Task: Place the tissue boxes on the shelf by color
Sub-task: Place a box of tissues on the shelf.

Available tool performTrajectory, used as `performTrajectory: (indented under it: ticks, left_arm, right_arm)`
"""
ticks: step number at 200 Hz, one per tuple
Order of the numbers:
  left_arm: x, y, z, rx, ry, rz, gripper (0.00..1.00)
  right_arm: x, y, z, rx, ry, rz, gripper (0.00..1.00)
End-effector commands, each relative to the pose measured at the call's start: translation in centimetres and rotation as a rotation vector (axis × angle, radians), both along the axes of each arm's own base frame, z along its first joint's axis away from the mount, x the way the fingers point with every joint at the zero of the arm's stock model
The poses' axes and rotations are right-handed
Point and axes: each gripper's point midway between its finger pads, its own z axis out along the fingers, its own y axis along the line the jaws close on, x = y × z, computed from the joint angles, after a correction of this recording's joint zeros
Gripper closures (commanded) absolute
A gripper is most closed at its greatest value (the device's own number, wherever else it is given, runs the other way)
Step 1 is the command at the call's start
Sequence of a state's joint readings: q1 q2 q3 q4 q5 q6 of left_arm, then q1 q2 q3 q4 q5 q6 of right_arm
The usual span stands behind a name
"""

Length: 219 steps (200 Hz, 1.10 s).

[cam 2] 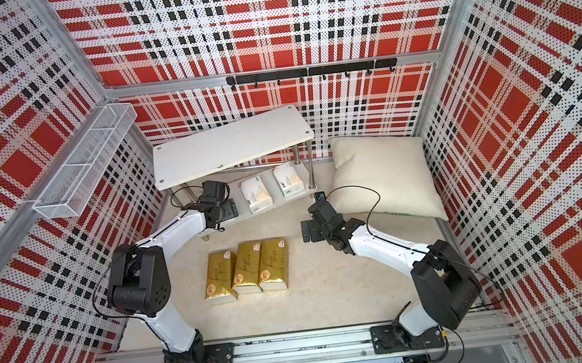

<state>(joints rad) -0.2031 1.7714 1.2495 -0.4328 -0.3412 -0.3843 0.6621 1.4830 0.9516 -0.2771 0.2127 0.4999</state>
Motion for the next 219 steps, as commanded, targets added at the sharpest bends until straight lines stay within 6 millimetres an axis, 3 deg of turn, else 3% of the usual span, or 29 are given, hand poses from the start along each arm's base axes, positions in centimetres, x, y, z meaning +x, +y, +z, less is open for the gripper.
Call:
performTrajectory:
  ticks: [1,48,97,219]
  left_arm:
    - [0.7,0.1,-0.1,-0.003,-0.002,-0.006,0.1]
    - [0.4,0.2,0.2,0.01,-0.001,-0.026,0.07]
    - [0.4,0.2,2.3,0.004,-0.044,-0.016,0.04]
    - [-0.4,-0.2,5.1,0.008,-0.09,-0.019,0.03]
  right_arm:
    - [0.2,0.7,0.4,0.017,-0.011,0.002,0.0]
    - [0.1,0.7,0.3,0.019,-0.012,0.003,0.0]
    - [0.1,0.8,0.3,0.021,-0.012,0.005,0.0]
    - [-0.1,1.1,0.1,0.025,-0.016,0.011,0.0]
